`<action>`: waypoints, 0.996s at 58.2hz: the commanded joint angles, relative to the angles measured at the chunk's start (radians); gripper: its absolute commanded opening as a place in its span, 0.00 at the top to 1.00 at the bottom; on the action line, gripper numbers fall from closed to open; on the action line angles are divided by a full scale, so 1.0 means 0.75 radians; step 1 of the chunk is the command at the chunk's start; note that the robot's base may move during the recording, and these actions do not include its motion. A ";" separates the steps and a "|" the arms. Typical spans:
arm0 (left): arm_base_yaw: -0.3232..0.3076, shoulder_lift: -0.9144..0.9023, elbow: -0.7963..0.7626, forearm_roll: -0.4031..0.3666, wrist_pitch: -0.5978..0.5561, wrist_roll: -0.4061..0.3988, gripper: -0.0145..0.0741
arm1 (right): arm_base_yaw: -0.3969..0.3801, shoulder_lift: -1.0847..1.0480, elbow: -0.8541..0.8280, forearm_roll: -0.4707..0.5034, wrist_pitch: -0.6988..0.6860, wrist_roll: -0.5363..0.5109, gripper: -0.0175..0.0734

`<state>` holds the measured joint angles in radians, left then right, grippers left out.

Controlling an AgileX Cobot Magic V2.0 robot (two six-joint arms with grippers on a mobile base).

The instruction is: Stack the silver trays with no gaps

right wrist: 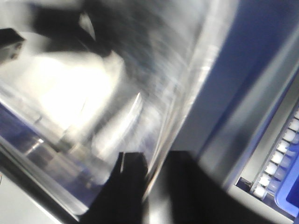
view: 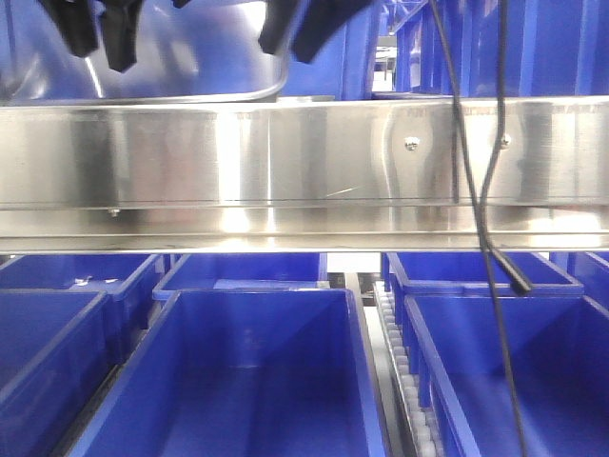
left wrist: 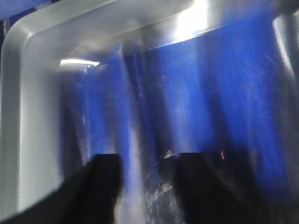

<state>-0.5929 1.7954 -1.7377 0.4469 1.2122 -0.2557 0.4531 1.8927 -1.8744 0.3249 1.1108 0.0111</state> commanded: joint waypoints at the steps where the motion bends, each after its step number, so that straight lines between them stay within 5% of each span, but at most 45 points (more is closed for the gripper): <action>1: 0.001 -0.007 0.003 0.016 -0.015 -0.016 0.48 | 0.001 -0.011 -0.012 0.004 -0.024 -0.015 0.46; 25: 0.001 -0.116 -0.138 0.036 -0.012 -0.022 0.48 | 0.001 -0.019 -0.185 0.001 0.112 -0.015 0.59; 30: 0.001 -0.165 -0.172 0.036 -0.022 -0.021 0.56 | 0.001 -0.038 -0.252 -0.016 0.135 -0.015 0.67; 39: 0.001 -0.254 -0.181 0.036 -0.088 -0.024 0.89 | 0.001 -0.103 -0.305 -0.104 0.147 -0.015 0.90; 49: 0.001 -0.369 -0.176 0.033 -0.173 -0.070 0.85 | 0.001 -0.201 -0.305 -0.314 0.147 -0.015 0.89; 58: 0.001 -0.522 -0.093 -0.019 -0.339 -0.085 0.85 | 0.001 -0.314 -0.305 -0.335 0.133 -0.015 0.89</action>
<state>-0.5929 1.4721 -1.8359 0.4518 1.0319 -0.3061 0.4536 1.7158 -2.0929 0.0958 1.2305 0.0089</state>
